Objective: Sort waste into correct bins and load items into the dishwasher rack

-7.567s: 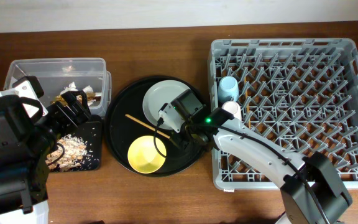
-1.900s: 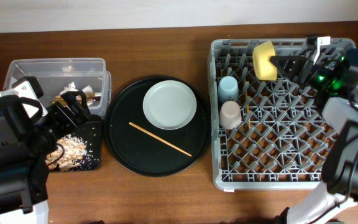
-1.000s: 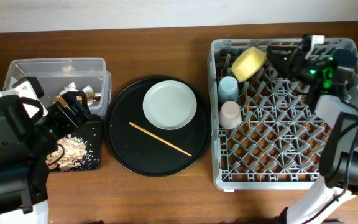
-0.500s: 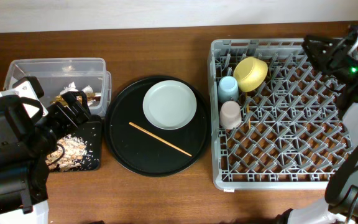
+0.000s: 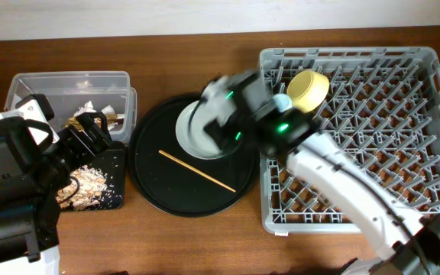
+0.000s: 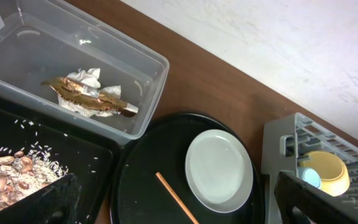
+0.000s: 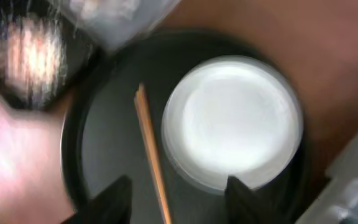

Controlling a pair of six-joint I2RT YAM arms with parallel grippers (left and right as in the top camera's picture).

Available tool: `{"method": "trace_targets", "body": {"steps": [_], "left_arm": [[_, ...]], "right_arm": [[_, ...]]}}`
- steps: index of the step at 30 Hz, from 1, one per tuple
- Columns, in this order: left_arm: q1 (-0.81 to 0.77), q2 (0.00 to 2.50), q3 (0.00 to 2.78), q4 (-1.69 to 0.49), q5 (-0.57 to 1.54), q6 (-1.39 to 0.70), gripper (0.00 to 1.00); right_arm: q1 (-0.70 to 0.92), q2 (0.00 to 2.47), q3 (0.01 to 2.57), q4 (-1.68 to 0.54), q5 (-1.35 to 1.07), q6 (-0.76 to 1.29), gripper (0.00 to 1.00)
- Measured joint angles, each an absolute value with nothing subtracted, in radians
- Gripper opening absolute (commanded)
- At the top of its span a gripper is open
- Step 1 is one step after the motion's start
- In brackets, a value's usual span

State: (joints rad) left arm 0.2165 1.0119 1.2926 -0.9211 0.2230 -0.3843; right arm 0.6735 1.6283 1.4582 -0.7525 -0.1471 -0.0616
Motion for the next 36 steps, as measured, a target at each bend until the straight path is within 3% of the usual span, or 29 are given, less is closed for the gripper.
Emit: {"method": "trace_targets", "body": {"steps": [3, 4, 15, 21, 24, 26, 36], "left_arm": [[0.216, 1.012, 1.293, -0.922, 0.223, -0.384, 0.99], [0.216, 1.012, 1.293, -0.923, 0.223, -0.384, 0.99], [0.216, 1.012, 1.293, -0.923, 0.223, -0.384, 0.99], [0.216, 1.012, 1.293, -0.923, 0.223, -0.384, 0.99], [0.216, 1.012, 1.293, -0.923, 0.223, -0.384, 0.99], [0.216, 1.012, 1.292, -0.924, 0.223, -0.384, 0.99], [0.216, 1.012, 1.293, -0.923, 0.223, -0.384, 0.99]], "right_arm": [[0.782, 1.705, 1.459, -0.857, -0.097, -0.138, 0.23], [0.794, 1.742, 1.459, -0.875, -0.091, -0.149, 0.22], [0.802, 2.09, 1.459, -0.877, -0.077, -0.17, 0.22], [0.802, 2.098, 1.469, -0.878, -0.07, -0.172, 0.15], [0.801, 2.098, 1.475, -0.891, -0.072, -0.173, 0.22], [0.801, 2.092, 1.479, -0.913, -0.07, -0.178, 0.36], [0.761, 2.033, 1.479, -0.907, 0.143, -0.207, 0.38]]}}
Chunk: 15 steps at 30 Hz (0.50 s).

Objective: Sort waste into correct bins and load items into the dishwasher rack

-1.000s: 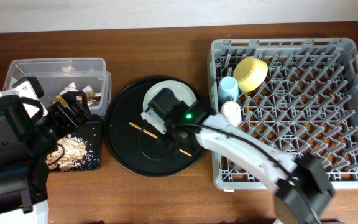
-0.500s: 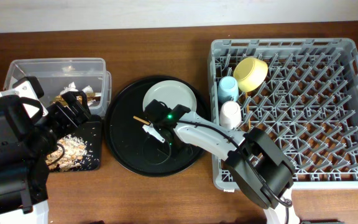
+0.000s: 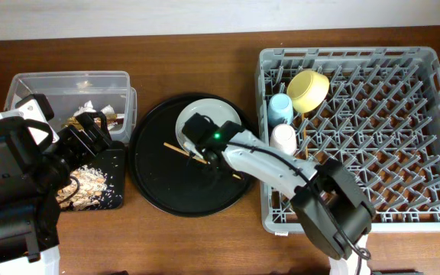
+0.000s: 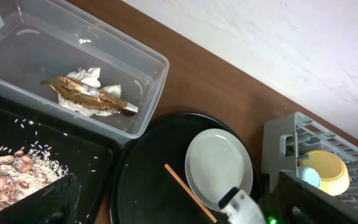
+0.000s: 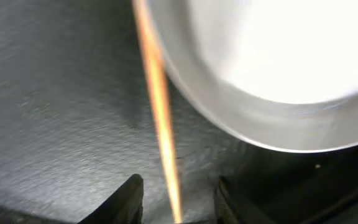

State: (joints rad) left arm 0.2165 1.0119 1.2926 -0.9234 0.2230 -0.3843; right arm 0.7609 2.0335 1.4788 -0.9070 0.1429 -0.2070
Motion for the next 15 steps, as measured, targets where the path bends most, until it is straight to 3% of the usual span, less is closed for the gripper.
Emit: {"method": "trace_targets", "body": {"steps": [13, 15], "left_arm": [[0.216, 1.012, 1.293, -0.923, 0.223, -0.384, 0.99], [0.216, 1.012, 1.293, -0.923, 0.223, -0.384, 0.99]], "right_arm": [[0.72, 2.054, 1.412, -0.826, 0.023, -0.209, 0.39], [0.719, 2.053, 1.396, -0.799, 0.019, -0.21, 0.32]]}}
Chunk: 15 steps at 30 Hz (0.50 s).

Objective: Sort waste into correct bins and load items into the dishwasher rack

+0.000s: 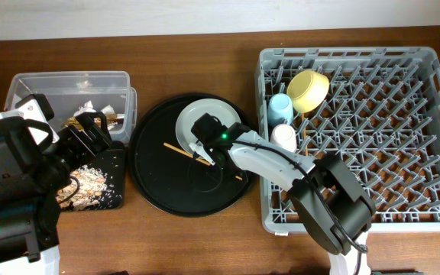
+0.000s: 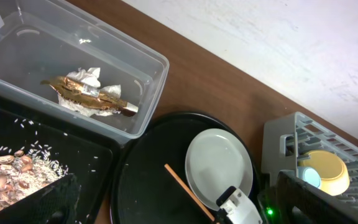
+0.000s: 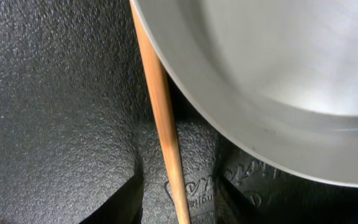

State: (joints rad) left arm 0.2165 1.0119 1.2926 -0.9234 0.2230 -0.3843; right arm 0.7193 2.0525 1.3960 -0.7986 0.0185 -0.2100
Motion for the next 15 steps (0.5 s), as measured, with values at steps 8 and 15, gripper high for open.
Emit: {"method": "trace_targets", "body": {"steps": [8, 15], "left_arm": [[0.216, 1.012, 1.293, -0.923, 0.223, -0.384, 0.99], [0.216, 1.012, 1.293, -0.923, 0.223, -0.384, 0.99]], "right_arm": [[0.722, 2.045, 1.388, -0.812, -0.015, -0.21, 0.04], [0.72, 1.996, 1.393, -0.864, -0.261, -0.233, 0.04]]}}
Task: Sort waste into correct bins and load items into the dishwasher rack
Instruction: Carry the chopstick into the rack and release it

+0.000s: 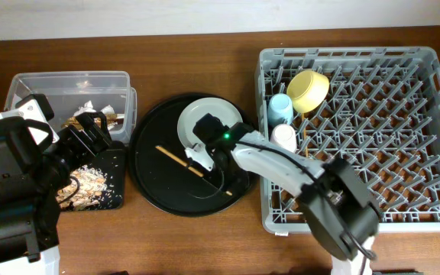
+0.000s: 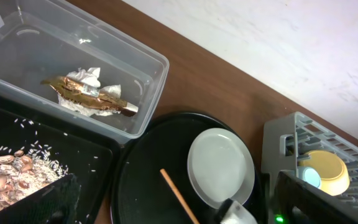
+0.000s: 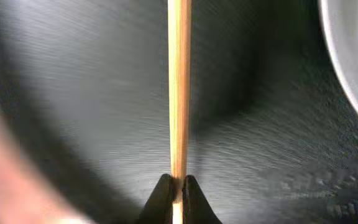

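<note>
A thin wooden chopstick [image 1: 170,158] lies slantwise on the round black tray [image 1: 159,183], beside a white plate [image 1: 221,116]. My right gripper [image 1: 202,159] is down on the tray, shut on the chopstick. In the right wrist view the chopstick [image 3: 179,74] runs straight up from the closed fingers of the right gripper [image 3: 178,186], and the plate's rim shows at the right. My left gripper [image 2: 185,210] hangs open over the bins at the left, holding nothing. It looks down on the chopstick [image 2: 178,196] and the plate [image 2: 219,165].
The grey dishwasher rack [image 1: 373,122] at the right holds a yellow bowl [image 1: 309,89], a blue cup [image 1: 279,109] and a white cup [image 1: 283,137]. A clear bin [image 1: 67,88] with crumpled paper waste and a black bin [image 1: 101,187] with rice scraps stand at the left.
My right gripper stood open with its fingers either side of the chopstick at the plate's edge. Now it is shut on the chopstick, which has shifted a little away from the plate.
My right gripper was first open, high above the plate and chopstick. Then it was low on the tray with the chopstick between its open fingers, and stayed so. Now it grips the chopstick. The left arm and the bins have not changed.
</note>
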Controlling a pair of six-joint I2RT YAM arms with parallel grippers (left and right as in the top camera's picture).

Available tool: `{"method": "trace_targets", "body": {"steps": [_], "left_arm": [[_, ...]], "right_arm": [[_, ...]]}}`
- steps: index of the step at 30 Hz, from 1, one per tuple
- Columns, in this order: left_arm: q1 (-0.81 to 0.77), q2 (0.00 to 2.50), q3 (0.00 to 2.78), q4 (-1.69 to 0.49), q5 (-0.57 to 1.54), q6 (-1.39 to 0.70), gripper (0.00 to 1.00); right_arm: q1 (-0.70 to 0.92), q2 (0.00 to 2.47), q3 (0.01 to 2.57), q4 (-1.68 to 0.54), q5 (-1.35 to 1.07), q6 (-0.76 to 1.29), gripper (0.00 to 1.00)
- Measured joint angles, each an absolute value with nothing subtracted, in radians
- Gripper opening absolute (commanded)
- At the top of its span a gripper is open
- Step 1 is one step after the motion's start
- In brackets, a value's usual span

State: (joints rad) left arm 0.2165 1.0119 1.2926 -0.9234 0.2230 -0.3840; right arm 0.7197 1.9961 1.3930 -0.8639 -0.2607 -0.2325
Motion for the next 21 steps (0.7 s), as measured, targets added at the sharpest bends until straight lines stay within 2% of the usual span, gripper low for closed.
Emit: {"method": "trace_targets", "body": {"steps": [3, 6, 11, 16, 21], "left_arm": [[0.216, 1.012, 1.293, -0.924, 0.223, -0.384, 0.99], [0.216, 1.012, 1.293, -0.922, 0.223, -0.384, 0.99], [0.216, 1.012, 1.293, -0.923, 0.223, -0.384, 0.99], [0.216, 1.012, 1.293, -0.923, 0.223, -0.384, 0.99], [0.216, 1.012, 1.292, -0.923, 0.223, -0.384, 0.99]], "right_arm": [[0.718, 1.821, 1.396, -0.893, -0.408, -0.24, 0.04], [0.67, 1.653, 1.412, -1.005, -0.411, -0.167, 0.04], [0.387, 1.579, 1.419, -1.334, -0.325, -0.033, 0.04], [0.056, 1.579, 1.419, -1.463, -0.253, 0.005, 0.04], [-0.072, 1.577, 1.396, -1.521, -0.133, 0.028, 0.04]]}}
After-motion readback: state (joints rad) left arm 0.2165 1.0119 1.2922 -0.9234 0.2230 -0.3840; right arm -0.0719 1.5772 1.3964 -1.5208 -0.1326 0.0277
